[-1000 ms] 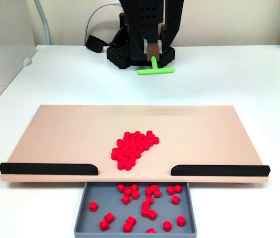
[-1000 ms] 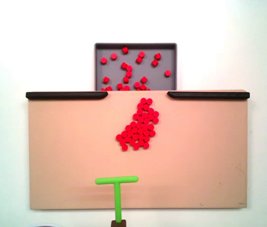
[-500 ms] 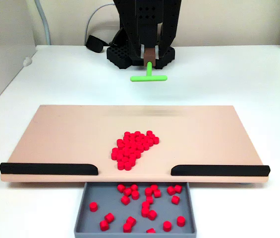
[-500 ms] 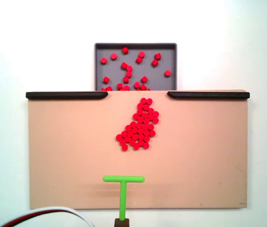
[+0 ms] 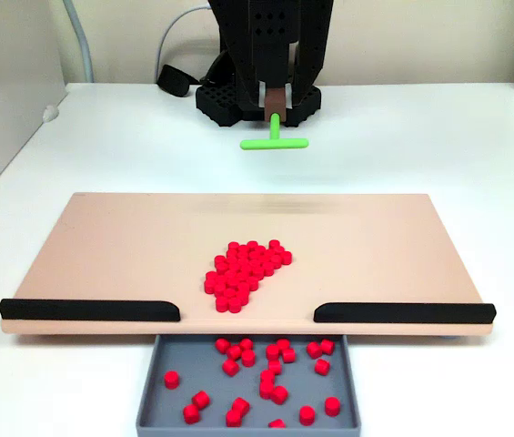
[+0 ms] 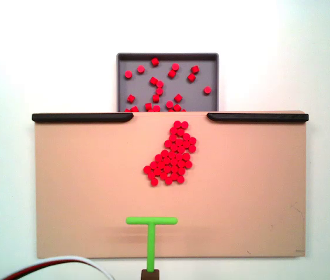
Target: Push granules from left to the grey container
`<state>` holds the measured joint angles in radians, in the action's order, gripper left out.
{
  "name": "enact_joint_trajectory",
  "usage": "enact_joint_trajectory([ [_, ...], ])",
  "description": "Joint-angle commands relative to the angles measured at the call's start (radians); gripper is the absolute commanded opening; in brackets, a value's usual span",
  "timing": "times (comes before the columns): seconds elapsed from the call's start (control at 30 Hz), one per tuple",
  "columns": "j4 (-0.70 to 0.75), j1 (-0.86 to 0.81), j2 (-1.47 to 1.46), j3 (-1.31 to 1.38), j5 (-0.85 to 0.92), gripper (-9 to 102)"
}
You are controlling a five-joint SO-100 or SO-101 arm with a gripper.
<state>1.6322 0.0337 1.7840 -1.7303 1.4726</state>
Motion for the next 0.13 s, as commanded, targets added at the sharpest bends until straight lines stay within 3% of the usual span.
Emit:
enact_joint_trajectory([
  [0.0,0.003,0.011,-0.002,0.020,0.015,0],
  [0.1,0.003,0.002,0.002,0.020,0.035,0],
])
